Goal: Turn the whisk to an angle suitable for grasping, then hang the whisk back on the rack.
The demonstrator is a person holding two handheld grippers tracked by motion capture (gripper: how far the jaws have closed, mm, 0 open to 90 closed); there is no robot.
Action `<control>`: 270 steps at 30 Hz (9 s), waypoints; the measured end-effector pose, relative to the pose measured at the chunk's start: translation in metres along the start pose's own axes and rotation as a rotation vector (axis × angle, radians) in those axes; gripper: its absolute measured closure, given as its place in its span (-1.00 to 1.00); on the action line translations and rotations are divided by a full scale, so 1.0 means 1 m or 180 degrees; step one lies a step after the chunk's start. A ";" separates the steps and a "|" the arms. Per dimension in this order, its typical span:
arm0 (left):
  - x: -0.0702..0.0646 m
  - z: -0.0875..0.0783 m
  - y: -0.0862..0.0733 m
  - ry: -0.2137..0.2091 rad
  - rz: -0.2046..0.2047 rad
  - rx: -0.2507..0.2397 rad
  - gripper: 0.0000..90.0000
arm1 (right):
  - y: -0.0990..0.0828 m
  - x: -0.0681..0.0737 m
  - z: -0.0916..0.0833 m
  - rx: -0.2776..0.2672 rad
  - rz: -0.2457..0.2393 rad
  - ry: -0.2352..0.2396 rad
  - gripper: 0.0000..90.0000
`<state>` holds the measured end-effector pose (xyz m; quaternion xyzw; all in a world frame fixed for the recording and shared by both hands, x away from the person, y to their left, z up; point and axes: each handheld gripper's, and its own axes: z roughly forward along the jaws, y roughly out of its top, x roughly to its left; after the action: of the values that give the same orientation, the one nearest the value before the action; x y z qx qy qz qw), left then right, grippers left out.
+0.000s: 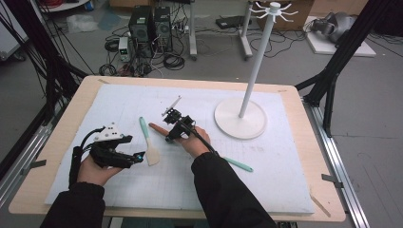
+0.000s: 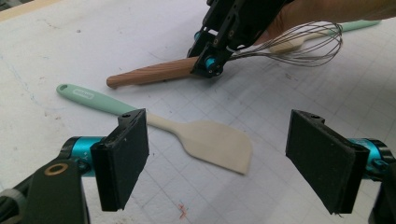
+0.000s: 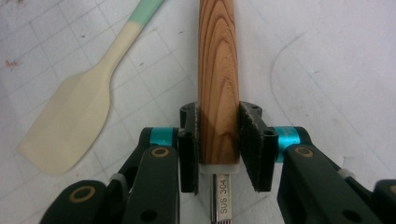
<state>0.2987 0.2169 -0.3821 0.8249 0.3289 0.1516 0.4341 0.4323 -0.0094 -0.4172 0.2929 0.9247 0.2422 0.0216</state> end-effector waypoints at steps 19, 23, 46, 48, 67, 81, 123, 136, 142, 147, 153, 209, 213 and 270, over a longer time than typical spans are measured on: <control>0.000 0.000 0.000 -0.0003 -0.0011 -0.0027 -0.52 | -0.012 -0.007 -0.044 -0.0370 0.0102 0.0372 0.56; 0.000 0.000 0.000 -0.0019 -0.0007 -0.0021 -0.52 | -0.017 -0.010 -0.059 -0.0508 0.0157 0.0435 0.56; -0.003 0.000 0.002 -0.0082 0.0014 -0.0055 -0.52 | -0.053 -0.009 -0.112 -0.1076 0.0047 0.0575 0.56; -0.004 0.000 0.002 -0.0092 0.0012 -0.0056 -0.52 | -0.056 -0.009 -0.115 -0.1128 0.0052 0.0587 0.56; -0.008 0.002 0.004 -0.0102 0.0034 -0.0058 -0.52 | -0.071 -0.008 -0.128 -0.1353 0.0000 0.0679 0.56; -0.014 0.005 0.013 -0.0223 0.0063 -0.0113 -0.48 | -0.082 -0.007 -0.141 -0.1535 -0.0100 0.0701 0.56; -0.047 0.016 0.118 -0.1021 0.0287 -0.0530 0.01 | -0.102 0.022 -0.154 -0.1900 -0.0599 0.0667 0.56; -0.046 0.019 0.121 -0.1159 0.0242 -0.0590 0.39 | -0.101 0.029 -0.151 -0.1926 -0.0782 0.0661 0.55; -0.045 0.019 0.121 -0.1244 0.0194 -0.0598 0.44 | -0.102 0.030 -0.152 -0.1936 -0.0818 0.0641 0.55; -0.046 0.019 0.122 -0.1256 0.0187 -0.0607 0.46 | -0.103 0.031 -0.153 -0.1942 -0.0832 0.0590 0.54; -0.048 0.019 0.123 -0.1243 0.0235 -0.0629 0.59 | -0.105 0.032 -0.154 -0.1944 -0.0784 0.0503 0.58; -0.047 0.005 0.103 -0.0884 0.0365 -0.0565 -0.03 | -0.121 0.016 -0.177 -0.2051 -0.0589 0.0626 0.60; -0.040 0.001 0.090 -0.0735 0.0336 -0.0525 -0.17 | -0.123 0.013 -0.181 -0.2059 -0.0553 0.0612 0.60; -0.014 -0.016 0.018 -0.0111 0.0050 -0.0412 -0.75 | -0.142 -0.023 -0.237 -0.2283 -0.0314 0.0390 0.60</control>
<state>0.2873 0.2101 -0.3572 0.8001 0.3043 0.1616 0.4910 0.3336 -0.2260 -0.2762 0.2066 0.7936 0.5668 0.0791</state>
